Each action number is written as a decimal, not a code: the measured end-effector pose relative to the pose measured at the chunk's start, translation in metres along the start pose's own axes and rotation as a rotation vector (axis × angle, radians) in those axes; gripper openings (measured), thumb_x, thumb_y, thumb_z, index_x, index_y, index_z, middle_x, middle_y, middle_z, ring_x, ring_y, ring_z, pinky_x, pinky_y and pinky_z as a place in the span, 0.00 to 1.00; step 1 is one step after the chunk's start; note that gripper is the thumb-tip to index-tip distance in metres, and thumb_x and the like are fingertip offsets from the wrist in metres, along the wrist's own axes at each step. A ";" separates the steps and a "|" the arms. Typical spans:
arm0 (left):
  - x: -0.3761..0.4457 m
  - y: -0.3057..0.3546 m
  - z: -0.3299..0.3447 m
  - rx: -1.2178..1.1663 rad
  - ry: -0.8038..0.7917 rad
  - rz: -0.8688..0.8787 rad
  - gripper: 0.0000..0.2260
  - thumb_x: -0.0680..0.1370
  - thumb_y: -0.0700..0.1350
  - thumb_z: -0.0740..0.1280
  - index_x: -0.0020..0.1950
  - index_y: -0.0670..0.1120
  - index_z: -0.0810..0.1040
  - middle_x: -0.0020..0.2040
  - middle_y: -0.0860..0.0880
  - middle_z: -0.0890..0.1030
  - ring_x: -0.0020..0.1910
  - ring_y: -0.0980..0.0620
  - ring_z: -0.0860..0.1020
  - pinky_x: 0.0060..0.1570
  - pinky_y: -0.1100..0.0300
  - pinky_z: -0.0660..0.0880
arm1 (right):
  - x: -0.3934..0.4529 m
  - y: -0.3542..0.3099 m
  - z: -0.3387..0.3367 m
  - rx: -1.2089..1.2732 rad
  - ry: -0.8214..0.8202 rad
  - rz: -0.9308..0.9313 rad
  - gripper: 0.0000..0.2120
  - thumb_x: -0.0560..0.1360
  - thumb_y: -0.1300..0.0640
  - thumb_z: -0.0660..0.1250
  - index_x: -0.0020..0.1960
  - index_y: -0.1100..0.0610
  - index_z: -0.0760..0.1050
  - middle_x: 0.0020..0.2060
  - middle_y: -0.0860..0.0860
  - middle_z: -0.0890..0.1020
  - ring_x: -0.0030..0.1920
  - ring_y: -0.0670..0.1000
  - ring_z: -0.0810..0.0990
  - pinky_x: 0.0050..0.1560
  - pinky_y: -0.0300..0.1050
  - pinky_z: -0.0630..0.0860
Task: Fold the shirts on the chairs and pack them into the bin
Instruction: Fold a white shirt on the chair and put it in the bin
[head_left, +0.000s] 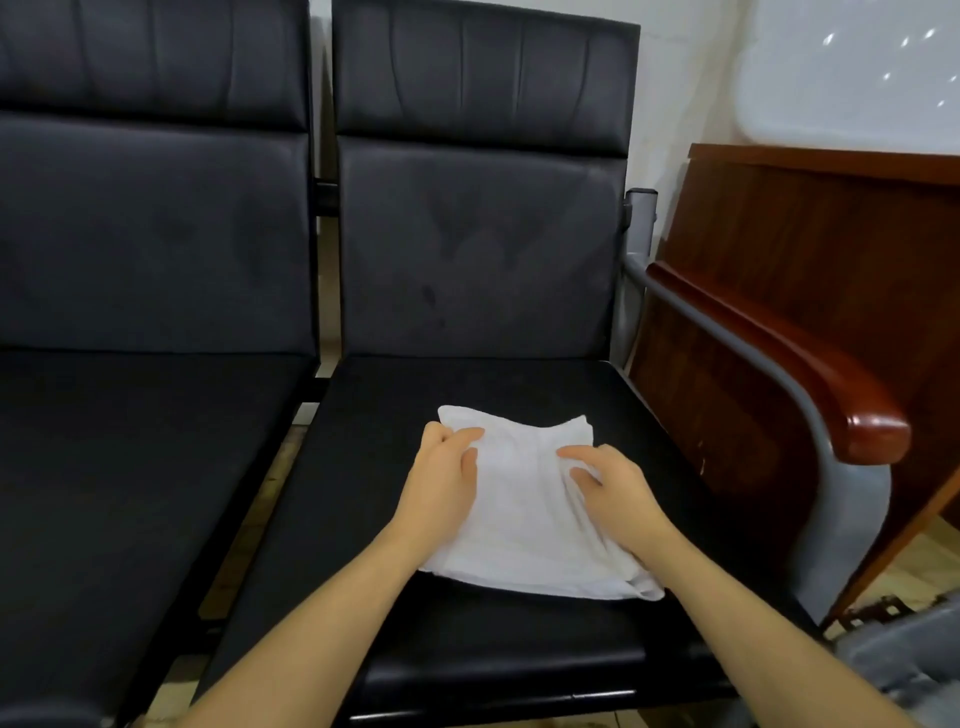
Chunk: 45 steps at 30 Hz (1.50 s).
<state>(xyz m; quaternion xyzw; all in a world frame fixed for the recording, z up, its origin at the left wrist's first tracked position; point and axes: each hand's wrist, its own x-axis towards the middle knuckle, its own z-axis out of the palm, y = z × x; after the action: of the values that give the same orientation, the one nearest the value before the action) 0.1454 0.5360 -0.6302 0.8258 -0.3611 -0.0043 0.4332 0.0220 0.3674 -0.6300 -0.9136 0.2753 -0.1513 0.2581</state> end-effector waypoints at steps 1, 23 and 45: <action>0.002 0.003 -0.005 -0.008 0.008 0.028 0.16 0.82 0.41 0.58 0.70 0.46 0.71 0.51 0.52 0.66 0.40 0.59 0.70 0.41 0.76 0.67 | -0.003 -0.004 -0.003 0.024 0.054 -0.017 0.15 0.81 0.58 0.58 0.65 0.48 0.74 0.50 0.47 0.73 0.47 0.44 0.74 0.46 0.31 0.68; 0.008 0.223 0.063 -0.251 0.030 0.728 0.17 0.80 0.42 0.62 0.70 0.43 0.71 0.50 0.53 0.66 0.41 0.56 0.70 0.41 0.70 0.70 | -0.125 0.055 -0.197 -0.158 0.837 -0.087 0.15 0.79 0.65 0.61 0.65 0.61 0.73 0.46 0.50 0.71 0.44 0.41 0.70 0.46 0.25 0.66; -0.117 0.283 0.473 0.061 -0.769 0.634 0.13 0.82 0.43 0.56 0.66 0.48 0.70 0.52 0.51 0.67 0.43 0.46 0.72 0.42 0.48 0.72 | -0.298 0.416 -0.159 -0.096 0.456 0.727 0.16 0.80 0.64 0.58 0.66 0.61 0.72 0.50 0.49 0.67 0.49 0.54 0.72 0.47 0.36 0.64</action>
<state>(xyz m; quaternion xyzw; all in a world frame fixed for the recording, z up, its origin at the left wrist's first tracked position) -0.2597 0.1660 -0.7582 0.6263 -0.7279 -0.1662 0.2243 -0.4604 0.1814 -0.7708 -0.7114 0.6361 -0.2353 0.1842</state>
